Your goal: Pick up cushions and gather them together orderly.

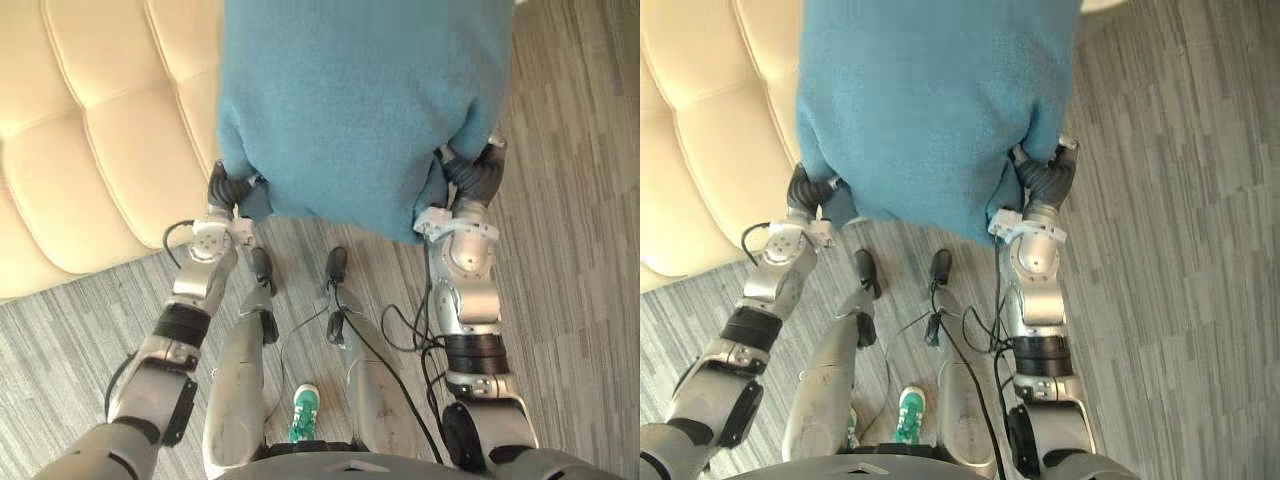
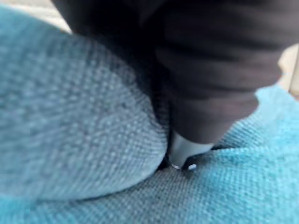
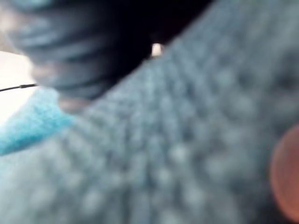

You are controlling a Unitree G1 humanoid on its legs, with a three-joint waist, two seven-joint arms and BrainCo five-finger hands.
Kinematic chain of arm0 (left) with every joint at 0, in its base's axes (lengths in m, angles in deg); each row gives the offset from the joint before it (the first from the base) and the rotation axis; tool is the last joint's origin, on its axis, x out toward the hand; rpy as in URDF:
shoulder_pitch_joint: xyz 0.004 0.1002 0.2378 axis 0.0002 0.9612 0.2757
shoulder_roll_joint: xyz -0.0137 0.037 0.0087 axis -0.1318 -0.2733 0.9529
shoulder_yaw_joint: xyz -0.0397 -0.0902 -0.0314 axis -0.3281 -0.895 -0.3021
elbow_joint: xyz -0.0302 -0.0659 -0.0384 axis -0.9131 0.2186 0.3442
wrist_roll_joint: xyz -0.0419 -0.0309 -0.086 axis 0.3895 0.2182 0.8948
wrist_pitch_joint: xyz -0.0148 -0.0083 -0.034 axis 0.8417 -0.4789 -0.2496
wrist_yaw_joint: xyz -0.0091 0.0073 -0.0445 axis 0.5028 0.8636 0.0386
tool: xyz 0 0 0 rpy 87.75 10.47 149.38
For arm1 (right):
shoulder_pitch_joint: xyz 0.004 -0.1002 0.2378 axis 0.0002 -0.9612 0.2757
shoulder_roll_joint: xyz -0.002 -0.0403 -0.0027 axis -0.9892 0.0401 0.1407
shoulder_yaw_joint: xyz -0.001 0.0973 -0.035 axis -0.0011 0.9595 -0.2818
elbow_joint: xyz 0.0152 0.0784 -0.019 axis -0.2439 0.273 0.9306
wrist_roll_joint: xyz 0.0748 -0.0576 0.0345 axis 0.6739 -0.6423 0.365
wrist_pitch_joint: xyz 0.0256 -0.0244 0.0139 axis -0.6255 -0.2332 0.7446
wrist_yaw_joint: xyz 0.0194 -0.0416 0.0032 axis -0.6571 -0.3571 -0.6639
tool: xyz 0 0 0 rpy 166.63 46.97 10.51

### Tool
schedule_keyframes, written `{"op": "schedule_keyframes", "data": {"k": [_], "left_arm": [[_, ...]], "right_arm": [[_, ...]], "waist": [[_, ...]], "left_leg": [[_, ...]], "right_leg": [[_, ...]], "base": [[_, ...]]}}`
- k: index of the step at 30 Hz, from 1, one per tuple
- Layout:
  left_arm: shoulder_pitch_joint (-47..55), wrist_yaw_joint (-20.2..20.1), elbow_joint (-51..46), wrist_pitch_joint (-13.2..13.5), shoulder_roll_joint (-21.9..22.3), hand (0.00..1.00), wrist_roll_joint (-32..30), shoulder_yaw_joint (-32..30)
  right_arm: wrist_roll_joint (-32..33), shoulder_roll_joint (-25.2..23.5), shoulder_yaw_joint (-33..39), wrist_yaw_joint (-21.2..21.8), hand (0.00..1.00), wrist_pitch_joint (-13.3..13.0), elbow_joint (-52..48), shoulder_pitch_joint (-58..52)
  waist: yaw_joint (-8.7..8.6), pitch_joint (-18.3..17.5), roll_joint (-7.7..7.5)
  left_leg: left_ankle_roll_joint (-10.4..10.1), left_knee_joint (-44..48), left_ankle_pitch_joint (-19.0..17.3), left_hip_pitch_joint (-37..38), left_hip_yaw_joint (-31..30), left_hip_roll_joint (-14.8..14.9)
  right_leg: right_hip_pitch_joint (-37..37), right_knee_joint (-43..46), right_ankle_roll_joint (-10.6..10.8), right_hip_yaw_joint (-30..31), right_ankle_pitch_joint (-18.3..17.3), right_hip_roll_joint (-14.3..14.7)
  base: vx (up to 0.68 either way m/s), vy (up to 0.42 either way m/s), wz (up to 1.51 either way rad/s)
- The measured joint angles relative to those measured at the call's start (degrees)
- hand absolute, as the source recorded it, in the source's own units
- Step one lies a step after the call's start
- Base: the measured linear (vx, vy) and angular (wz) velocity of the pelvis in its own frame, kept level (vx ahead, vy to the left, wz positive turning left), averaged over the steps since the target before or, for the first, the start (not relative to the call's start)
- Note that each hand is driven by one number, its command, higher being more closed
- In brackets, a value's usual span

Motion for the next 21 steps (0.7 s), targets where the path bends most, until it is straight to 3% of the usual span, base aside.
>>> {"op": "schedule_keyframes", "data": {"k": [7, 10, 15, 21], "left_arm": [[14.0, 0.2, -16.4, 0.1, 2.8, 1.0, -2.2, 0.0], [20.1, 0.2, -20.3, 0.2, 3.2, 1.0, -2.9, 0.0], [30.2, -0.1, -23.7, 2.1, 4.3, 1.0, -6.1, 0.0], [35.0, -0.3, -25.3, 2.8, 4.5, 1.0, -6.7, -1.5]], "right_arm": [[-2.9, -2.5, -4.2, 2.1, 1.0, 0.3, -5.0, -15.7], [-4.0, -3.7, -5.6, 4.3, 1.0, 0.3, -7.2, -21.6], [-5.7, -4.0, -6.8, 9.0, 1.0, -0.5, -7.2, -27.9], [-6.1, -3.3, -7.6, 12.3, 1.0, -1.1, -7.0, -27.8]], "waist": [[0.59, -0.2, 0.12], [0.67, -5.1, 0.22], [0.14, -13.0, 1.59], [0.32, -16.7, 3.02]], "left_leg": [[-0.8, 2.2, -3.5, 8.5, -1.3, -0.9], [-1.2, 1.9, -4.1, 10.2, -1.5, -0.9], [-1.4, -3.0, -3.5, 17.8, -3.0, -1.1], [-1.7, -8.1, -2.4, 24.8, -4.4, -1.2]], "right_leg": [[6.8, 7.6, 0.4, -0.7, -6.8, -2.1], [8.3, 7.3, 0.7, -0.9, -8.0, -1.9], [16.7, 1.6, 0.6, -2.2, -7.7, -0.4], [25.7, -6.8, 0.9, -3.4, -5.2, 1.5]], "base": [[0.02, -0.024, 0.16], [0.1, -0.039, 0.01], [0.17, -0.01, 0.05], [0.13, 0.004, 0.07]]}}
